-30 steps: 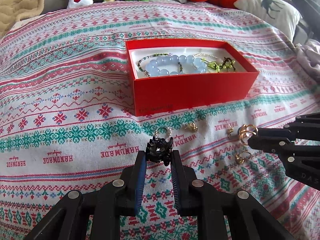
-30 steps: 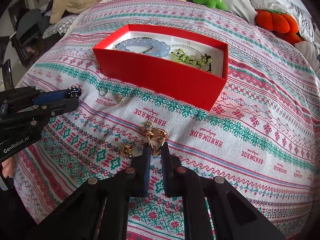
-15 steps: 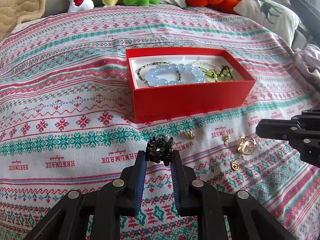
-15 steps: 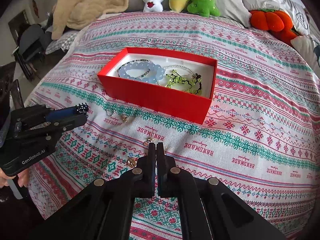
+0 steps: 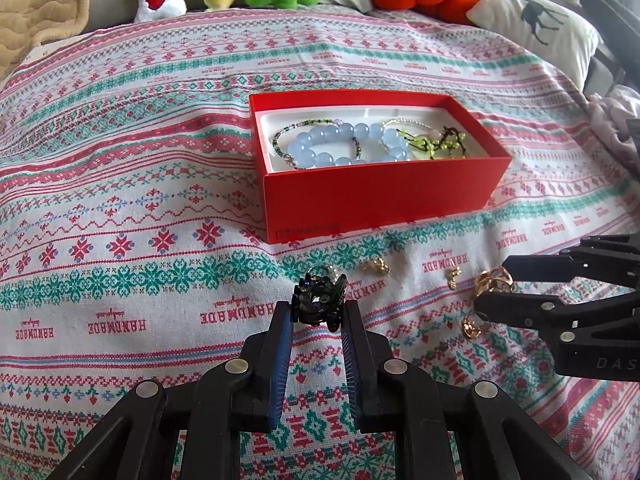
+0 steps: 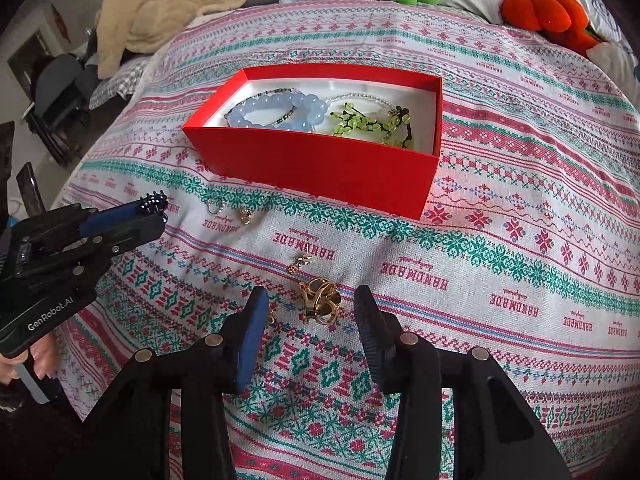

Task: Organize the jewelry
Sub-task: 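Carry the black spiky ring and gold ring over the red box with both tools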

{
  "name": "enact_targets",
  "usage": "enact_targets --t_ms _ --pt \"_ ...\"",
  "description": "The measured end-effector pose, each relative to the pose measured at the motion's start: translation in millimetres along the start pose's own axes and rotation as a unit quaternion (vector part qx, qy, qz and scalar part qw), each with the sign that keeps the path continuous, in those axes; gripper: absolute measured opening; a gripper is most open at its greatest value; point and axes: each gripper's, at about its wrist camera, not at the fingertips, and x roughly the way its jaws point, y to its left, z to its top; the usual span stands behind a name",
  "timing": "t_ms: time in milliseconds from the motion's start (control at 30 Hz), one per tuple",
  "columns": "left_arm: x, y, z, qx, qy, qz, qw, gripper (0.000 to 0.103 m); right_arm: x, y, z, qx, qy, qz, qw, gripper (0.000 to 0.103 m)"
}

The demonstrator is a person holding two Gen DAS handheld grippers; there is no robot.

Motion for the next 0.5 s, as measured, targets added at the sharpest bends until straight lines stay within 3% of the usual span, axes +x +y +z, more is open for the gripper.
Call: enact_targets --t_ms 200,300,500 --pt "1.4 -0.3 -1.1 0.002 0.001 0.001 1.0000 0.019 9.9 2.6 0.7 -0.006 0.001 -0.015 1.000 0.042" --pt "1.0 -0.1 -1.0 0.001 0.000 0.000 1.0000 0.019 10.7 4.3 1.2 -0.011 0.004 -0.017 1.000 0.025" --pt "-2.3 0.3 0.2 0.000 -0.004 0.000 1.0000 0.019 3.4 4.8 -0.8 -0.012 -0.005 -0.027 1.000 0.025"
